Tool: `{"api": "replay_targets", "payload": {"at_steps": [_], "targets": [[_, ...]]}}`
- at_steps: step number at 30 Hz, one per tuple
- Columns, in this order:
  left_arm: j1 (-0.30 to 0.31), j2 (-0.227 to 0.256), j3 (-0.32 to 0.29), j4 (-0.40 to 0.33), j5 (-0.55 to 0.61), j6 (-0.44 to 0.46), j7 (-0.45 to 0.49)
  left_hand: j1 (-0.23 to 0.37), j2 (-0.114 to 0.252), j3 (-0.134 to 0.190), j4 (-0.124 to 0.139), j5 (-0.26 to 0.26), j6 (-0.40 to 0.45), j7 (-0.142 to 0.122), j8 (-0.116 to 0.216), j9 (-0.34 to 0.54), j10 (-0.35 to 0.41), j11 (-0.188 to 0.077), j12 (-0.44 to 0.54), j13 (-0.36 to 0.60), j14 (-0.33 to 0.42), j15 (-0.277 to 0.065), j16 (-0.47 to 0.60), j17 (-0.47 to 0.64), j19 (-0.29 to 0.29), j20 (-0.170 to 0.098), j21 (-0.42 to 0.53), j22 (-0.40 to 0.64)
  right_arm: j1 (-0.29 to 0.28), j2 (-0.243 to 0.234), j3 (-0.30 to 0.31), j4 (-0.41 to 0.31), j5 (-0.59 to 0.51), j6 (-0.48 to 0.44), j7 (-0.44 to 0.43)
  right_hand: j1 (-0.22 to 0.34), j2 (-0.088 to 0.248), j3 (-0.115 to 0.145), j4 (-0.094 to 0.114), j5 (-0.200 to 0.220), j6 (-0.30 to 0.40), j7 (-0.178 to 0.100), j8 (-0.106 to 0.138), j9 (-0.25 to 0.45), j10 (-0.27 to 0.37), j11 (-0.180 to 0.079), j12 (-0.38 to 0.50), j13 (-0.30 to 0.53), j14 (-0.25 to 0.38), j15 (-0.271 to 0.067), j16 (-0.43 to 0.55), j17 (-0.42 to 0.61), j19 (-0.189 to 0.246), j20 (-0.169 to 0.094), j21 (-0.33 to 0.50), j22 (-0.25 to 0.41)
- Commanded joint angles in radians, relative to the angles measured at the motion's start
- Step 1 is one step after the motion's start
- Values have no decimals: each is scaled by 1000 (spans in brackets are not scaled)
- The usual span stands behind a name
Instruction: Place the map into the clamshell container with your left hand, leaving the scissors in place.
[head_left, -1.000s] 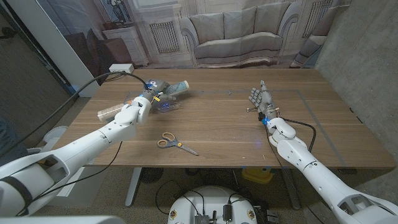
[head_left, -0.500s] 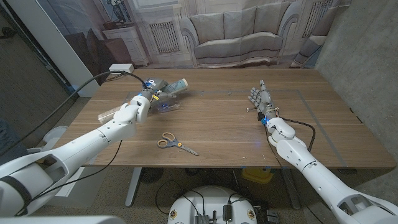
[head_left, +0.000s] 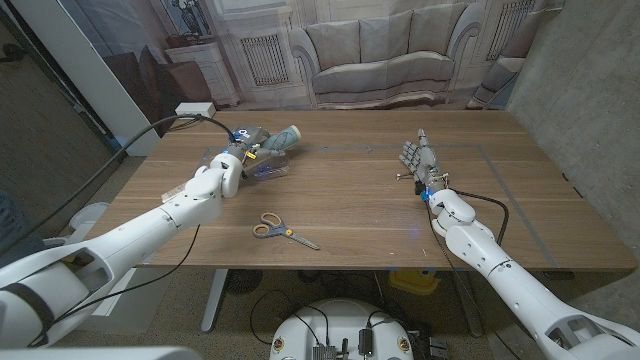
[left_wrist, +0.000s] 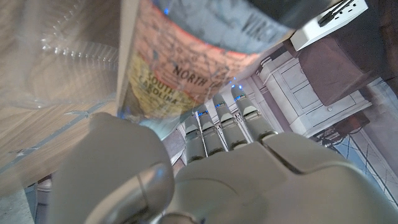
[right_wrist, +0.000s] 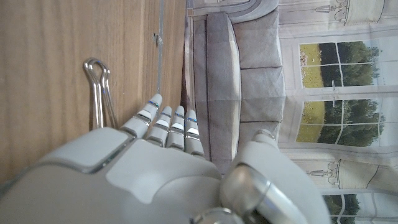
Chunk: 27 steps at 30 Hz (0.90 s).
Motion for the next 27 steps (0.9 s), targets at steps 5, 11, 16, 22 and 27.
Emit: {"api": "replay_targets", "payload": {"at_steps": [5,11,16,22,27], "targets": [[-4,-4,-11,-31,-55,63,-53,-39,-9,-16,0,21,-62,14,-5,2,-61,11,-4,-1,-52,-10,-2,-1,-33,18,-17,0,-5,-4,-2,-17,-5,-6,-10,4,7,1,-8,-4,6,-8,-1,5,11,0,2,5,6,0,0,4,9,-3,-2,1],[2,-3,-27,-48,-95,71,-55,-75,-18,-20,2,29,-116,23,-7,3,-103,28,-3,-2,-86,5,0,-2,-58,30,-29,1,-4,-4,-4,-17,-6,-8,-10,3,7,1,-8,-4,6,-8,-1,5,11,0,2,5,6,1,0,4,10,-2,-3,1],[5,4,-36,-64,-120,64,-55,-93,-25,-22,1,33,-147,31,-7,3,-125,34,-1,-3,-105,12,0,-4,-72,39,-36,1,-2,-2,-5,-14,-7,-6,-8,3,7,1,-8,-4,6,-8,-1,5,11,0,2,5,6,1,0,4,10,-2,-4,1],[6,7,-38,-78,-133,71,-50,-106,-30,-22,0,37,-167,31,-6,3,-141,36,0,-4,-120,19,0,-5,-82,41,-40,1,-1,-1,-5,-12,-7,-4,-7,3,7,1,-9,-5,7,-9,-1,5,11,1,2,5,7,3,0,4,10,-2,-5,2],[6,7,-38,-84,-136,81,-47,-109,-31,-22,-1,38,-172,30,-5,3,-145,37,1,-4,-125,20,0,-5,-85,43,-41,1,-2,0,-5,-10,-7,-2,-7,3,8,1,-9,-5,7,-9,-1,5,11,1,2,5,5,3,-1,4,10,-2,-6,2]]}}
